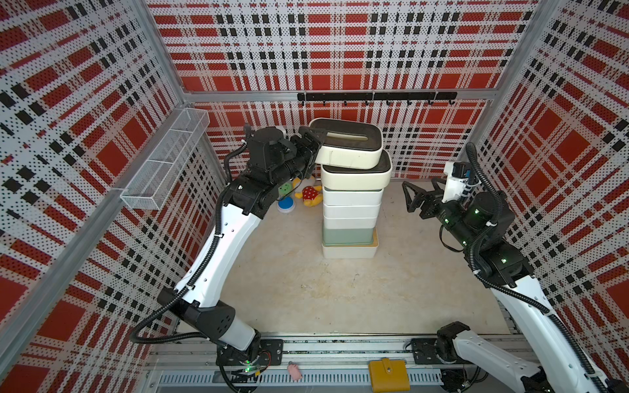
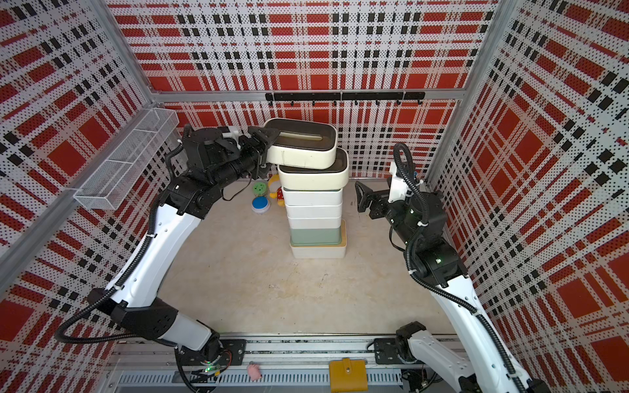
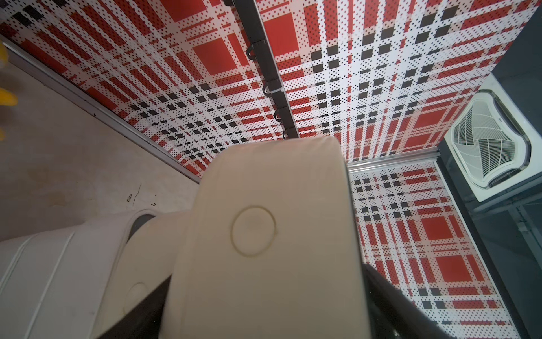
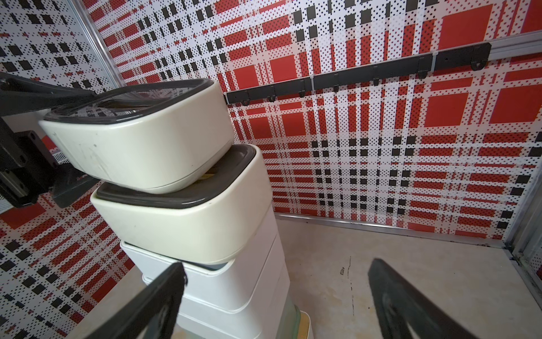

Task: Stack the tissue boxes
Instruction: Place the tissue box at the tissue box.

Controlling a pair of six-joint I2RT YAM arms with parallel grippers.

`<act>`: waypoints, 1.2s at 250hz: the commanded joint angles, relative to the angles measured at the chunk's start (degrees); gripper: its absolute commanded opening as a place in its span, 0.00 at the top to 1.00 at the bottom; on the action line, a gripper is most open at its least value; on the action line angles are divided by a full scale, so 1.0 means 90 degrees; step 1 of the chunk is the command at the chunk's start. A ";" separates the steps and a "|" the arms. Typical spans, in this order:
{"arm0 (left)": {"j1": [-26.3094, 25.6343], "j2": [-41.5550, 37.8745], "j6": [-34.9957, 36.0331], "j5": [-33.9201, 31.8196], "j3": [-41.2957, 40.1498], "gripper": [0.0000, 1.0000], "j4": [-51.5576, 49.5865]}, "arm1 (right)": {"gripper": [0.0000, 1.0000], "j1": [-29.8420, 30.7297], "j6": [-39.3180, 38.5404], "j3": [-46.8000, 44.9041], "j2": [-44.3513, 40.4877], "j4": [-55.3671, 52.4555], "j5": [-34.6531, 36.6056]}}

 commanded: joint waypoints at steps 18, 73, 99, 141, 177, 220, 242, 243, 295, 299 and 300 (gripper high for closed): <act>0.0047 -0.0103 0.0144 0.0059 0.0103 0.09 0.0022 | 0.00 -0.0030 0.0036 -0.0091 0.0004 0.0323 -0.0071; 0.0049 -0.0055 0.0226 0.0049 0.0108 0.06 -0.0067 | 0.00 -0.0030 0.0031 -0.0107 0.0005 0.0319 -0.0064; 0.0050 -0.0024 0.0286 0.0000 0.0155 0.05 -0.0192 | 0.00 -0.0030 0.0025 -0.0128 -0.0005 0.0331 -0.0059; 0.0056 0.0026 0.0325 0.0033 0.0177 0.03 -0.0209 | 0.00 -0.0030 0.0042 -0.0143 0.0006 0.0367 -0.0072; 0.0069 0.0046 0.0362 0.0055 0.0177 0.00 -0.0229 | 0.00 -0.0030 0.0047 -0.0134 0.0023 0.0377 -0.0079; 0.0087 0.0086 0.0413 0.0098 0.0196 0.01 -0.0234 | 0.00 -0.0029 0.0034 -0.0117 0.0043 0.0379 -0.0082; 0.0092 0.0098 0.0441 0.0119 0.0216 0.01 -0.0262 | 0.00 -0.0030 0.0037 -0.0109 0.0053 0.0380 -0.0091; 0.0094 0.0097 0.0441 0.0115 0.0216 0.01 -0.0262 | 0.00 -0.0030 0.0035 -0.0107 0.0053 0.0380 -0.0091; 0.0101 0.0090 0.0501 0.0124 0.0269 0.01 -0.0330 | 0.00 -0.0030 0.0048 -0.0111 0.0063 0.0390 -0.0083; 0.0097 0.0089 0.0501 0.0135 0.0274 0.01 -0.0336 | 0.00 -0.0030 0.0031 -0.0111 0.0063 0.0390 -0.0091; 0.0096 0.0088 0.0501 0.0133 0.0274 0.01 -0.0338 | 0.00 -0.0030 0.0041 -0.0112 0.0063 0.0390 -0.0091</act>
